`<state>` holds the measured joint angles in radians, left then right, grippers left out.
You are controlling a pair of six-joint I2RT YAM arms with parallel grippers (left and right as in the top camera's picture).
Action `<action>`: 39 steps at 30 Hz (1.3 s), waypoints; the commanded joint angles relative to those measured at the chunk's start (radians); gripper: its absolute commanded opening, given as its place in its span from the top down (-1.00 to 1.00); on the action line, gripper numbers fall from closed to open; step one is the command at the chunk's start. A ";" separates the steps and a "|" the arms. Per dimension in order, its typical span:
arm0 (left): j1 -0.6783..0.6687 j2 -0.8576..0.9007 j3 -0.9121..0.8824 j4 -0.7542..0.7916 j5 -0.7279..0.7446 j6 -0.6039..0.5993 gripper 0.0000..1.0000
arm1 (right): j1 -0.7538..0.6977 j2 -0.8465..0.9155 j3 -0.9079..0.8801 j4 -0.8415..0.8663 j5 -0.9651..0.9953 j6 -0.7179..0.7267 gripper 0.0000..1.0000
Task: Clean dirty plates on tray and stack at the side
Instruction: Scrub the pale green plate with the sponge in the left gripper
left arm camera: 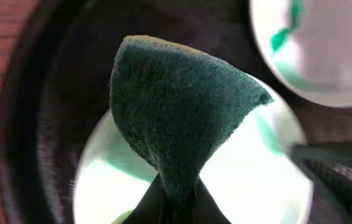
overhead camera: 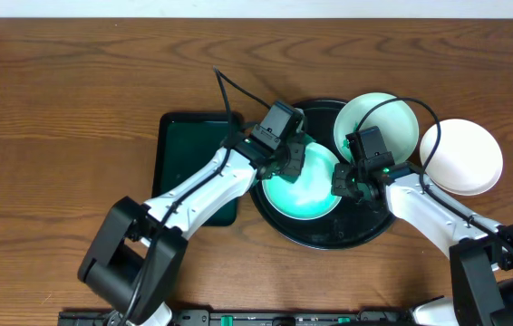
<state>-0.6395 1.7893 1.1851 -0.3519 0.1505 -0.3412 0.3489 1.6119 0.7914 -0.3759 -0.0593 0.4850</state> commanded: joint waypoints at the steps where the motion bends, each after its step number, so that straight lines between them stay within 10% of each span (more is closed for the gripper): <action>1: 0.004 0.050 -0.003 0.020 -0.081 -0.011 0.86 | 0.008 -0.003 -0.003 0.011 -0.055 -0.014 0.98; 19: 0.002 0.134 -0.003 0.204 0.377 -0.011 0.86 | 0.008 -0.003 -0.003 0.010 -0.055 -0.015 0.98; 31: 0.005 -0.017 -0.003 0.008 -0.026 -0.064 0.86 | 0.008 -0.003 -0.003 0.010 -0.055 -0.014 0.97; 39: 0.003 0.063 -0.003 -0.070 -0.039 -0.064 0.85 | 0.008 -0.003 -0.003 0.011 -0.055 -0.014 0.98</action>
<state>-0.6376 1.8072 1.1843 -0.4175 0.1524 -0.3962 0.3489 1.6119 0.7906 -0.3756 -0.0608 0.4854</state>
